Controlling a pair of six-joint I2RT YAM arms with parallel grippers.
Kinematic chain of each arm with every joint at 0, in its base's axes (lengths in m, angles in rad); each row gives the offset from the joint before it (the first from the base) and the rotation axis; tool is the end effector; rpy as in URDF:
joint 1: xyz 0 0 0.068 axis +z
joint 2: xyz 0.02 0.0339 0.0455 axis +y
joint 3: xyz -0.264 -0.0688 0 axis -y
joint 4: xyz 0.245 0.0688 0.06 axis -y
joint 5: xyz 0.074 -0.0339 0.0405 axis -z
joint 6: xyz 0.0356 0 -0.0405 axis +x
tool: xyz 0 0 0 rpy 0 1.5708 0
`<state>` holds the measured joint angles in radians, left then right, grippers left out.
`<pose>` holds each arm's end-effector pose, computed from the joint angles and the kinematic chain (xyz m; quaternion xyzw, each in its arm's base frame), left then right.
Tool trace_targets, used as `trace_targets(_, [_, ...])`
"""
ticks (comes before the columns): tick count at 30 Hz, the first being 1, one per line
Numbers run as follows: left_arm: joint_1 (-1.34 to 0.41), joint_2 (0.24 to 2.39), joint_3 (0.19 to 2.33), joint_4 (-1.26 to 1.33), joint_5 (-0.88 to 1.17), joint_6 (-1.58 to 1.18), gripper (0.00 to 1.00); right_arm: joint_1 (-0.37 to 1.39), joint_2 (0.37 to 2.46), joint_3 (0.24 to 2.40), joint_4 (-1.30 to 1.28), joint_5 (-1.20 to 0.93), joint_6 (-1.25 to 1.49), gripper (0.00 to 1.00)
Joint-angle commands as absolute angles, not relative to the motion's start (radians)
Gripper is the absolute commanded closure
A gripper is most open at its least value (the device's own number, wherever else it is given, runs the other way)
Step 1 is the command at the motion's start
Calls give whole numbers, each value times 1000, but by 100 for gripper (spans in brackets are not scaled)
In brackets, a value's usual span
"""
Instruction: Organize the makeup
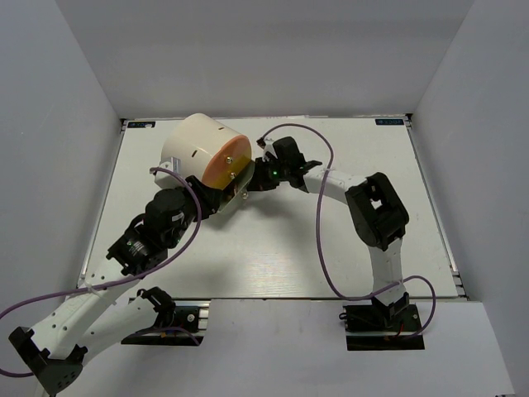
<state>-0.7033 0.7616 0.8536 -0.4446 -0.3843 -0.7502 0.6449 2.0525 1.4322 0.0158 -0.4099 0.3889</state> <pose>0.1366 -0.0983 0.3410 -0.1281 0.8023 -0.2561 0.5238 0.3625 0.2904 0.1933 -0.2044 0.8478 0.3815 0.3064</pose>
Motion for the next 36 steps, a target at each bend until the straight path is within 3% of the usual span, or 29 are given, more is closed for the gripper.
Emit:
trace_targets(1, [-699,755,899,-462,-403,-759,50,643,2083,1469,167,-460,445,100])
trace_targets(20, [-699,804,940,-471,-379,-761,50,643,2177,1488,465,-538,502,100])
trace_targets(26, [-709,833,953,-454,-367,-753,50,635,2169,1488,445,-551,459,100])
trace_targets(33, [-709,830,940,-430,-364,-750,47,594,1975,1359,218,-494,223,100])
trace_targets(36, [-709,825,920,-410,-364,-749,39,555,1837,1243,167,-502,106,100])
